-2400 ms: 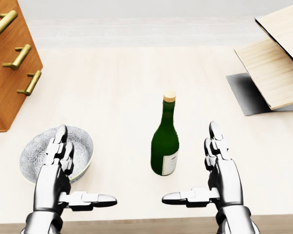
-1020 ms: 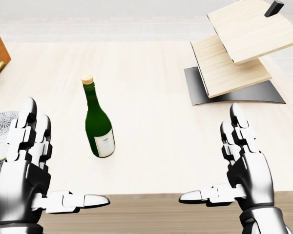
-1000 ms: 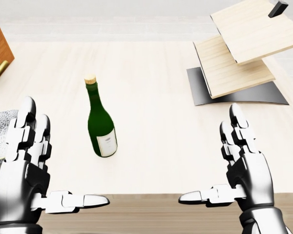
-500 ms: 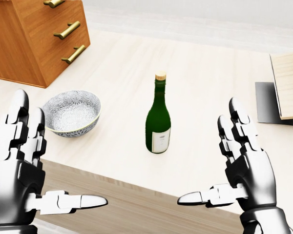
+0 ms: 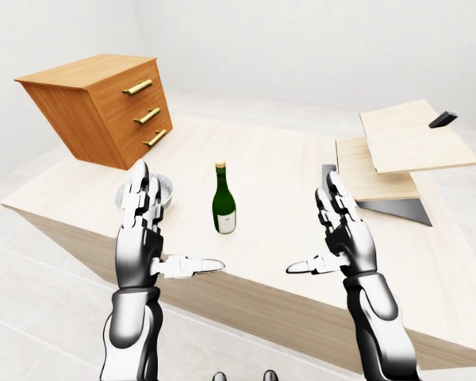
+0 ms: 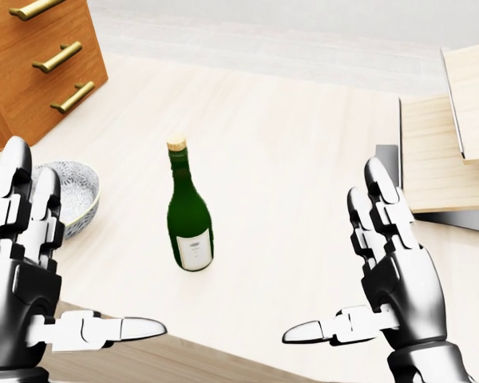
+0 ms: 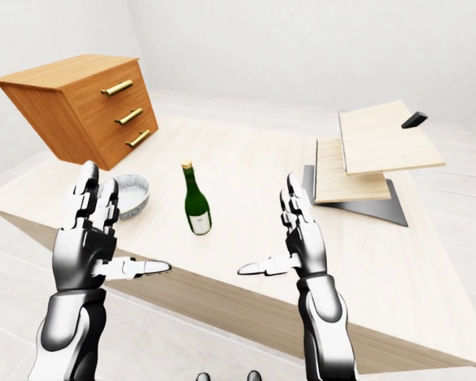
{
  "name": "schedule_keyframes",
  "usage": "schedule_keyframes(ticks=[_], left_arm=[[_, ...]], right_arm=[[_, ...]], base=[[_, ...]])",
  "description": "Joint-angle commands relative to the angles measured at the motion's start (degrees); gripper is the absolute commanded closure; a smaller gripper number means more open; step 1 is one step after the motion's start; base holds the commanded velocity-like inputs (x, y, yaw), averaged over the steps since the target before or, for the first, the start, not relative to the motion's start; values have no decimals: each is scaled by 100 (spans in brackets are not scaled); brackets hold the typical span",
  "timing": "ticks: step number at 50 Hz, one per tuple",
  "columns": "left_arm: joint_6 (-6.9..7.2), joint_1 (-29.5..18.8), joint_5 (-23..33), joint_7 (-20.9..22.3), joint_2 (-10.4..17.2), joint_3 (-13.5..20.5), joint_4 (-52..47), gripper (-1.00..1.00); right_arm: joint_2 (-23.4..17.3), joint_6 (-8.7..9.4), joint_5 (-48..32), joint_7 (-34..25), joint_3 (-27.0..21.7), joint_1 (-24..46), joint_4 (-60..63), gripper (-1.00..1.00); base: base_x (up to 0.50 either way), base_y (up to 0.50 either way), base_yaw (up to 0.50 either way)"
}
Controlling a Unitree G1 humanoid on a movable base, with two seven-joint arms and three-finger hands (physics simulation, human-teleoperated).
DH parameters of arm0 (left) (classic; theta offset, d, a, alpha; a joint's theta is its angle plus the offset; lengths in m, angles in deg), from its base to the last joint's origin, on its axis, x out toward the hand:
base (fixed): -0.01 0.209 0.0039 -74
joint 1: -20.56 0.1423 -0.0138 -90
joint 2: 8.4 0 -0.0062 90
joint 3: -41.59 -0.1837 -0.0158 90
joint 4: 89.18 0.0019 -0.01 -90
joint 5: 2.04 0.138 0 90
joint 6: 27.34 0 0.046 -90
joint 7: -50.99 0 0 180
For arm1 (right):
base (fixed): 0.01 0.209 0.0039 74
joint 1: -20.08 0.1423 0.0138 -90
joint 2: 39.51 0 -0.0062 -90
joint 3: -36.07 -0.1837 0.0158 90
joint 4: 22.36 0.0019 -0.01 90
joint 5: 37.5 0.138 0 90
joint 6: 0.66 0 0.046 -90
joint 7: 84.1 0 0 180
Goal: Put the wine bottle on the wine rack.
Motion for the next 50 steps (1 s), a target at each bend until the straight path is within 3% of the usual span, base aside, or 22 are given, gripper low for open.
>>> schedule_keyframes(ticks=[1, 9, 34, 50], left_arm=[[0, 258, -206, 95, -3, 379, -353, -100], [0, 570, -329, 241, -103, 624, -462, -100], [0, 566, -218, 291, -170, 570, -325, -100], [0, 720, -266, 281, -169, 554, -684, -100]], right_arm=[[19, 0, -157, -10, 150, -47, 13, -100], [41, 0, -119, 26, 165, -32, 98, -100], [44, 0, -36, 5, 201, 62, -107, -100], [103, 0, -172, 169, 338, 6, -170, -100]], base=[[50, 1, 0], [19, 3, 0], [15, -2, 0], [34, 2, 0]])
